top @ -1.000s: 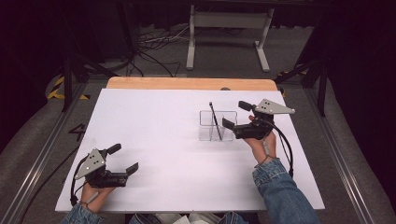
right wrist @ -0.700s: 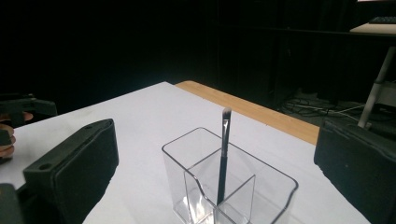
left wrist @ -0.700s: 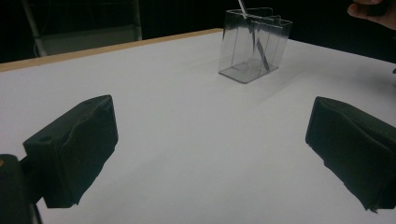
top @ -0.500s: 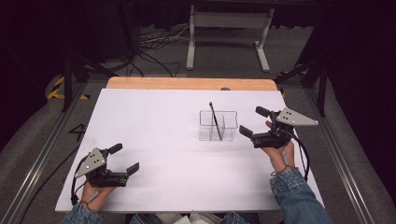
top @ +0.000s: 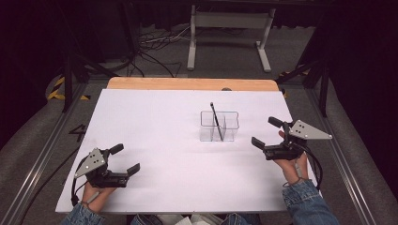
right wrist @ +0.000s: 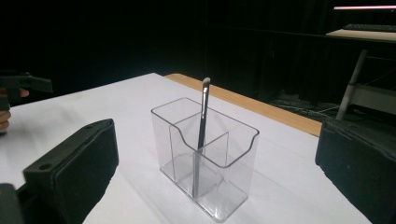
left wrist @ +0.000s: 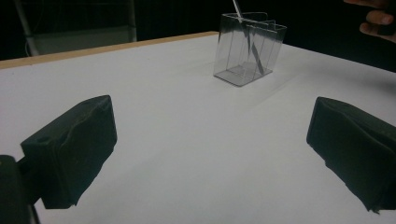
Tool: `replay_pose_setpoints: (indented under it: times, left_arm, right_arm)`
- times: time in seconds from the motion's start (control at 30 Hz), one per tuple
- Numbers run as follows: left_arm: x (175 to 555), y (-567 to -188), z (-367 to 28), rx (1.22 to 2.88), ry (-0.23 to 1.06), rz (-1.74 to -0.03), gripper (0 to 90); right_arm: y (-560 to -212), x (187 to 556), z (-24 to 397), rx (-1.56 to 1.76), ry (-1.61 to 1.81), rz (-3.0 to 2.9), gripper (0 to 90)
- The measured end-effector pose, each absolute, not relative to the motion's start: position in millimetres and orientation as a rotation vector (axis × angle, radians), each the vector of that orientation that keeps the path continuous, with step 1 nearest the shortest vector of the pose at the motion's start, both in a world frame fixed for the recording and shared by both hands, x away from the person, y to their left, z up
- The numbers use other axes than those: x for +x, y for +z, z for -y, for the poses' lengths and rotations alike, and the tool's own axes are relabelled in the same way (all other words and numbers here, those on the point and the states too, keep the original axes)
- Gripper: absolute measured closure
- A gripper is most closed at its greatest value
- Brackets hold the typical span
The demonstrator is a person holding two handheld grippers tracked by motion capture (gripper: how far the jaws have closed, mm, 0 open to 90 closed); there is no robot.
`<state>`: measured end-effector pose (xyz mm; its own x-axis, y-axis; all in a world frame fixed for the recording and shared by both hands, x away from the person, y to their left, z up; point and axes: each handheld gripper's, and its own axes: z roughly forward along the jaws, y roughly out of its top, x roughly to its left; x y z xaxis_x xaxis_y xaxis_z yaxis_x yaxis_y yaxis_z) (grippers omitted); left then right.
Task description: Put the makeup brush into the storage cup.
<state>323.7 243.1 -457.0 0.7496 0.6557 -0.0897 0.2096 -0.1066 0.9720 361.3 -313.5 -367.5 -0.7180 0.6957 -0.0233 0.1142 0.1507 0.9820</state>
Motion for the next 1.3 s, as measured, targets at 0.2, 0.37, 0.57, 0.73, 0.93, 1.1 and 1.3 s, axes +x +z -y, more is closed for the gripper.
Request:
replay_pose_setpoints:
  times: [0.2, 0.37, 0.57, 0.73, 0.93, 1.1, 1.3]
  left_arm:
    - [323, -457, -243, 1.666, 0.423, -0.699, 2.3]
    - [323, -457, -243, 1.662, 0.413, -0.697, 2.3]
    - [324, -457, -244, 1.643, 0.379, -0.704, 2.3]
    - [324, -457, -244, 1.643, 0.375, -0.7, 2.3]
    - [325, -459, -244, 1.645, 0.36, -0.685, 2.2]
    - [326, -461, -243, 1.656, 0.364, -0.682, 2.1]
    - [327, -462, -242, 1.664, 0.364, -0.674, 2.1]
  right_arm:
    - [-379, 354, 317, 0.763, 1.605, -1.966, 0.0]
    - [-387, 351, 317, 0.762, 1.602, -1.98, 0.0]
    - [-399, 345, 318, 0.764, 1.616, -1.965, 0.0]
    - [-409, 343, 317, 0.774, 1.594, -1.992, 0.0]
    - [-422, 340, 320, 0.794, 1.606, -1.974, 0.0]
    - [-432, 338, 322, 0.839, 1.6, -1.989, 0.0]
    - [-444, 337, 320, 0.843, 1.58, -2.001, 0.0]
